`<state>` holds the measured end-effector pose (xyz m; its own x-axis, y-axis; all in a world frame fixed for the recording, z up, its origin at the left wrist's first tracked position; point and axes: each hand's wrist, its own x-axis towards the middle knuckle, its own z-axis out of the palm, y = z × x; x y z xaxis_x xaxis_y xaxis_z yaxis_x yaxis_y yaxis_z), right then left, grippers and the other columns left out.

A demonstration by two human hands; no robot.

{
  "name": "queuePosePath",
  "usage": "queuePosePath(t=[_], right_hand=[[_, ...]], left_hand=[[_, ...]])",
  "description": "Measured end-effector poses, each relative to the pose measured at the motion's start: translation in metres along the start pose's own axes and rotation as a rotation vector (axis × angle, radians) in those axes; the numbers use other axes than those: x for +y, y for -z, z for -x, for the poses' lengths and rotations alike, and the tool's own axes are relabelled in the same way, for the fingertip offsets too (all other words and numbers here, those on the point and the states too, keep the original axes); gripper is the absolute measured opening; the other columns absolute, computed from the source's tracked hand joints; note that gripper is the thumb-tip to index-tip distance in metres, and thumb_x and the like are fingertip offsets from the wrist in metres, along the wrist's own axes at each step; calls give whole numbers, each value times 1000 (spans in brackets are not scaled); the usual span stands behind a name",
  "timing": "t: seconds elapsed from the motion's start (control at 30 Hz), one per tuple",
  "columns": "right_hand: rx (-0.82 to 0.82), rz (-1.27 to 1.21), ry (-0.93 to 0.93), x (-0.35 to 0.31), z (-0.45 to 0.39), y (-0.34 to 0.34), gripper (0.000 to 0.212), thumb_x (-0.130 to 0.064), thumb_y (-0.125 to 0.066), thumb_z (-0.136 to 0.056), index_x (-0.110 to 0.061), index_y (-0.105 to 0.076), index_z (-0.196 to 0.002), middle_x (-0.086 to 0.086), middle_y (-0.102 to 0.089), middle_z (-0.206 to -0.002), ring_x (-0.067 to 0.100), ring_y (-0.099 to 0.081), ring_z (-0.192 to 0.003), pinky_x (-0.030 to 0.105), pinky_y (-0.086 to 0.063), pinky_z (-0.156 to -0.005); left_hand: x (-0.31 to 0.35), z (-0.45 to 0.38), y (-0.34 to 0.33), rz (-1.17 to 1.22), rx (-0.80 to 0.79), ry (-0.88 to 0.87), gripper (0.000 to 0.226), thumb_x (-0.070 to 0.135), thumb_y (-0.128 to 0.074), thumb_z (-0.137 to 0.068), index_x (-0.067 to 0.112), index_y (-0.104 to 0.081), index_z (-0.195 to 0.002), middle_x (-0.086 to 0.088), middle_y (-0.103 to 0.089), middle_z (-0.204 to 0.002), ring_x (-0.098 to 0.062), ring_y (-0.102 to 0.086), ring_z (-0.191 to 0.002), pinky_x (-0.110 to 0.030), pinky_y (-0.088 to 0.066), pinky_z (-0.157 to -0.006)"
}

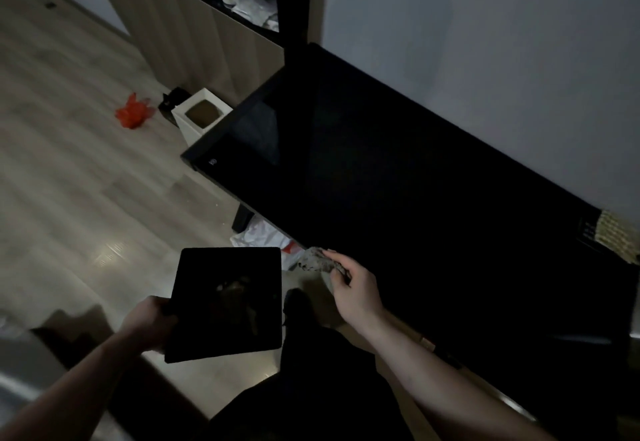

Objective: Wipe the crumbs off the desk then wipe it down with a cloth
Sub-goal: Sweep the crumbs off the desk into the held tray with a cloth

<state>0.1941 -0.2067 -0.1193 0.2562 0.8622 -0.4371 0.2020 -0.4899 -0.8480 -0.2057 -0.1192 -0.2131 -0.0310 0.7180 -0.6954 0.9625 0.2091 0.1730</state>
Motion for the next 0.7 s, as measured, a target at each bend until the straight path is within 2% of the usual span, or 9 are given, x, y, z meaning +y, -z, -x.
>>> queuePosePath(t=[0.13, 0.3, 0.4, 0.47, 0.57, 0.7], right_hand=[[-38, 25, -24, -27, -42, -18, 39, -10, -52, -100, -33, -66, -129, -20, -65, -128, -5, -58, -122, 29, -49, -109], [-115, 41, -23, -76, -95, -40, 37, -11, -53, -102, -31, -65, -131, -19, -62, -126, -4, -58, -119, 21, -47, -108], [-134, 36, -20, -101, -126, -58, 37, -12, -51, -104, -32, -64, -133, -21, -59, -124, 1, -57, -123, 26, -48, -109], [-135, 44, -29, -113, -144, -76, 38, -13, -50, -104, -34, -63, -133, -19, -59, -128, 4, -56, -127, 30, -49, -110], [-100, 53, -40, -130, -164, -113, 37, -12, -51, -104, -33, -64, -132, -15, -60, -133, 5, -56, -128, 33, -49, -110], [22, 42, -60, -149, -177, -172, 36, -13, -52, -102, -33, -67, -129, -15, -62, -129, 5, -57, -127, 29, -47, -111]], left_hand=[[19, -6, 55, 2, -29, 40, 12, 18, -71, -83, 14, -76, -94, -8, -74, -84, -25, -70, -78, -26, -44, -62], [6, -35, 104, -5, -44, 26, 10, 14, -70, -79, 13, -76, -87, -10, -72, -76, -27, -72, -79, -29, -44, -64], [-11, -62, 130, 2, -55, 35, 11, 15, -69, -78, 14, -76, -86, -5, -68, -71, -25, -72, -80, -29, -46, -64], [-20, -81, 148, -10, -67, 19, 15, 16, -69, -79, 13, -77, -91, -7, -73, -78, -24, -73, -82, -29, -47, -65], [-34, -115, 179, -28, -79, -20, 19, 13, -69, -80, 13, -79, -96, -10, -77, -86, -24, -73, -85, -27, -44, -66], [-55, -170, 228, -117, -121, -81, 18, 21, -68, -82, 15, -79, -95, -9, -77, -89, -25, -74, -88, -29, -50, -70]])
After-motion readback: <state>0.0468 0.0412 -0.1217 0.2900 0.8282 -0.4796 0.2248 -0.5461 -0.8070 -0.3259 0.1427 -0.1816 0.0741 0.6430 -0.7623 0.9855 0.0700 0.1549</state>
